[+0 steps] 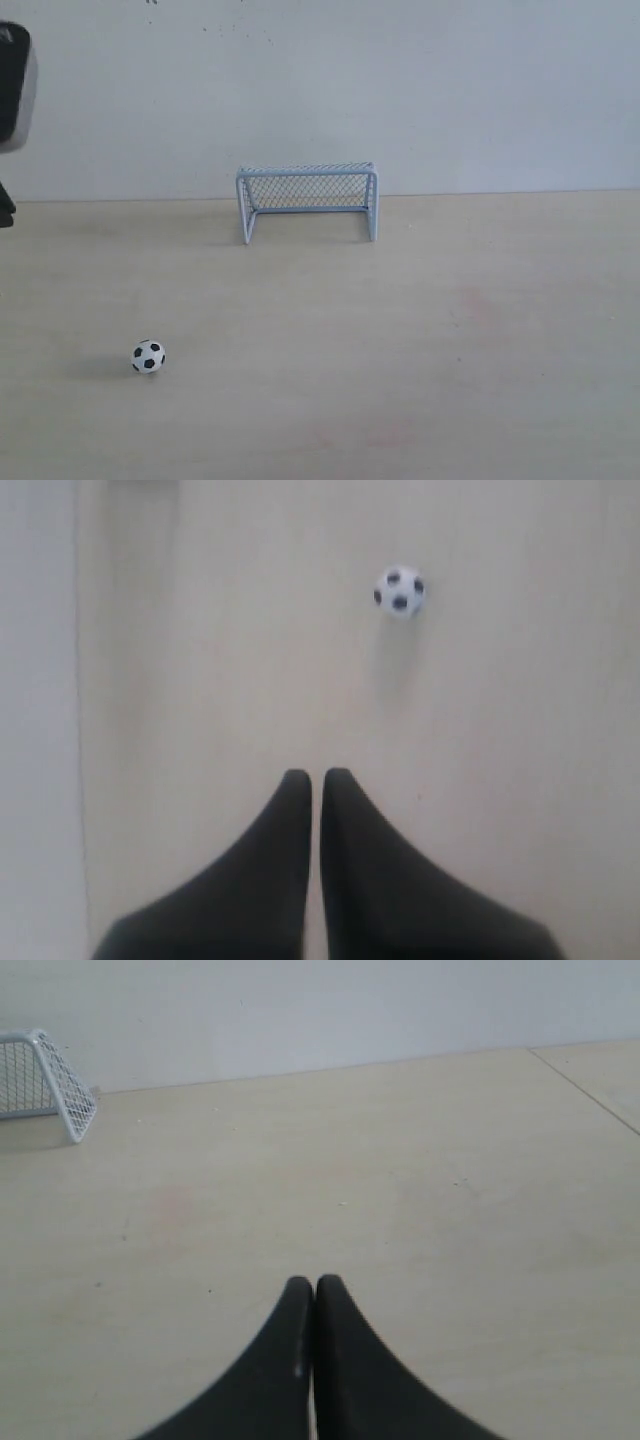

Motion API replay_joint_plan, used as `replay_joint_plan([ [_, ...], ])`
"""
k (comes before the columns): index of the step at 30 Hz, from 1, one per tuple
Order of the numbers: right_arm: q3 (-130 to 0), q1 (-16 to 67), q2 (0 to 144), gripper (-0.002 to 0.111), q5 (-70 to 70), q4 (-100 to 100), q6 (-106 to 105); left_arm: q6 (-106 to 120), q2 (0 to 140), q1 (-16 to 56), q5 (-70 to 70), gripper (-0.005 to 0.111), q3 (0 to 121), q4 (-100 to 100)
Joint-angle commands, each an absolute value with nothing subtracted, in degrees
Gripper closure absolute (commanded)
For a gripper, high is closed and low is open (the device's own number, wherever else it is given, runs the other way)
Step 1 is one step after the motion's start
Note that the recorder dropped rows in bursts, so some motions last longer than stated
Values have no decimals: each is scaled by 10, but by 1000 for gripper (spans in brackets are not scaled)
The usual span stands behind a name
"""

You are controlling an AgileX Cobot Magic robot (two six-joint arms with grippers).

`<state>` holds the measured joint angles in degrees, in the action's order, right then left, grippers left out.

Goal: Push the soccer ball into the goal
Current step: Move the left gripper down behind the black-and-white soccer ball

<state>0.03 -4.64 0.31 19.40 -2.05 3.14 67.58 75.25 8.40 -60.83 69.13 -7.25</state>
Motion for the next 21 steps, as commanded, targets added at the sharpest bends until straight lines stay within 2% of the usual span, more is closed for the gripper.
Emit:
replay_joint_plan([
  [1, 0, -50, 0, 109, 191, -19, 29, 637, 815, 72, -623, 102, 693, -205],
  [4, 0, -50, 0, 109, 191, -19, 29, 596, 857, 52, -623, 102, 692, -209],
  [9, 0, -50, 0, 109, 191, -19, 29, 859, 909, 29, -588, 102, 654, -72],
  [15, 0, -50, 0, 109, 191, -19, 29, 933, 920, 26, -448, 102, 615, -78],
  [21, 0, -50, 0, 109, 191, -19, 29, 921, 953, 26, -437, 102, 605, -101],
])
